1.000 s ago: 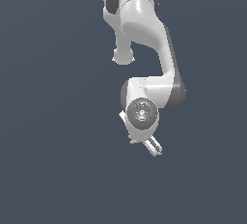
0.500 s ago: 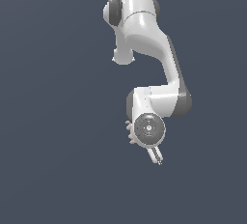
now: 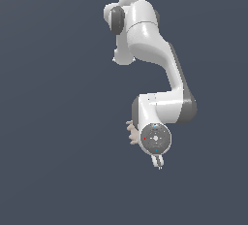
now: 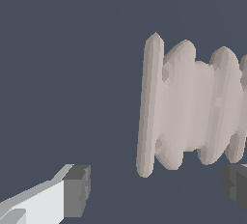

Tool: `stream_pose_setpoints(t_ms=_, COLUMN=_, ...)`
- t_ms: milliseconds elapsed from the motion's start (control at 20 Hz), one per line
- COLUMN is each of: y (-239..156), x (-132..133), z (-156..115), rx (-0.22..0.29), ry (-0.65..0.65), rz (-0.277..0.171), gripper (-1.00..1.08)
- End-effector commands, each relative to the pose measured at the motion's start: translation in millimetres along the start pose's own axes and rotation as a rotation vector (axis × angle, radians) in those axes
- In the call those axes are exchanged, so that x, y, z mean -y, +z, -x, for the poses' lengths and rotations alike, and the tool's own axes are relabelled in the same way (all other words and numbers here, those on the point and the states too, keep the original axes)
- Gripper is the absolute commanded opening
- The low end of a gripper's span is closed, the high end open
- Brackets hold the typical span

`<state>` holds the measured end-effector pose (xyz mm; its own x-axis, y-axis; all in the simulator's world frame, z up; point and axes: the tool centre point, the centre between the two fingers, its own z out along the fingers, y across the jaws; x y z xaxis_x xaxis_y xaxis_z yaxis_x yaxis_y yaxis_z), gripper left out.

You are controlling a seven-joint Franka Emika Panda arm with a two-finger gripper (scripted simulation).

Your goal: Pick up the object and move it to a goal position.

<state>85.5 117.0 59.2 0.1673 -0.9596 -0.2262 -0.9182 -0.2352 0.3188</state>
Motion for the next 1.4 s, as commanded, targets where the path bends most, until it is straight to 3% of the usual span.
stream_pose_setpoints(t_ms=0, y=2.7, x=1.2, z=2.9, rx=0.005, ry=0.029, rz=0.008, gripper=1.08)
stream_pose_setpoints(t_ms=1350, y=36.6, x=1.8, z=7.2, rx=0.011, ry=0.065, rz=0.019, gripper=1.08)
